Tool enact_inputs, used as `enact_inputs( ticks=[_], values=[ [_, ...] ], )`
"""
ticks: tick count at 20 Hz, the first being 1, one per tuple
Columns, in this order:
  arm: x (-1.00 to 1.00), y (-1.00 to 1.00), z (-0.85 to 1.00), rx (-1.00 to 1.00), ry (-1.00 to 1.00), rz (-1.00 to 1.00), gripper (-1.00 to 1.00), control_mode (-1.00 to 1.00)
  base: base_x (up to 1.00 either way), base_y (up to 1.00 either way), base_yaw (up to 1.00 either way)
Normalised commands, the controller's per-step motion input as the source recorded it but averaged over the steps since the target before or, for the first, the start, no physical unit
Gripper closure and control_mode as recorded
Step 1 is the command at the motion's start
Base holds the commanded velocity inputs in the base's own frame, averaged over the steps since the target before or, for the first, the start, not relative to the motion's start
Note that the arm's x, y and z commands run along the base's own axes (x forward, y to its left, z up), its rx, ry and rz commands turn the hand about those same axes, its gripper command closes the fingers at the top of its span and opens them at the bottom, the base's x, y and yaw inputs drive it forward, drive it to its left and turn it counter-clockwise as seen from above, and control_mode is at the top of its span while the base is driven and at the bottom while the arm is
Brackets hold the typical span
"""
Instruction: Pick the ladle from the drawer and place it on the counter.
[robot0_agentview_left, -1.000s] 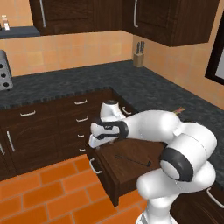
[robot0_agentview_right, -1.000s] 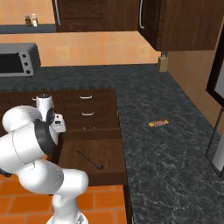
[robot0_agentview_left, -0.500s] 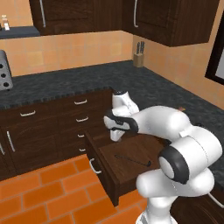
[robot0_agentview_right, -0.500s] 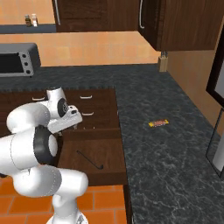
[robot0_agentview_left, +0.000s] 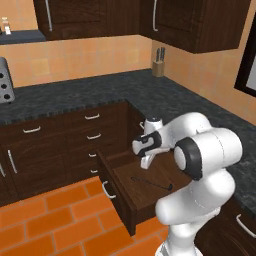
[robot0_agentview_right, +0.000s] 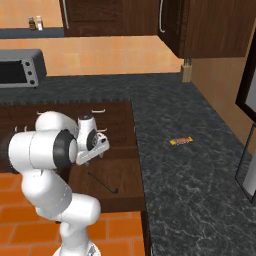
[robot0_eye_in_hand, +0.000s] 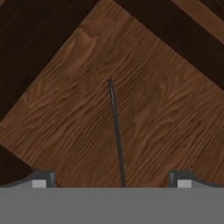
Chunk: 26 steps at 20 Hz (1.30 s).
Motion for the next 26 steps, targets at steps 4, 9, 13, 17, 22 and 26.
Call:
enact_inputs(
  ticks=[4, 9, 13, 17, 22, 26],
  values=[
    [0.04, 0.00, -0.60, 0.00, 0.09, 0.02, -1.00, -1.00, 0.00, 0.00, 0.00],
    [0.12, 0.00, -0.69, 0.00, 0.10, 0.05, -1.00, -1.00, 0.00, 0.00, 0.00],
    [0.06, -0.02, -0.66, 0.00, 0.08, 0.04, -1.00, -1.00, 0.00, 0.00, 0.00],
    [0.00, -0.23, -0.05, 0.00, 0.10, 0.00, -1.00, -1.00, 0.00, 0.00, 0.00],
    [0.00, -0.32, -0.22, 0.00, 0.12, 0.00, -1.00, -1.00, 0.00, 0.00, 0.00],
    [0.00, 0.00, -0.63, 0.00, 0.08, 0.00, -1.00, -1.00, 0.00, 0.00, 0.00]
  ],
)
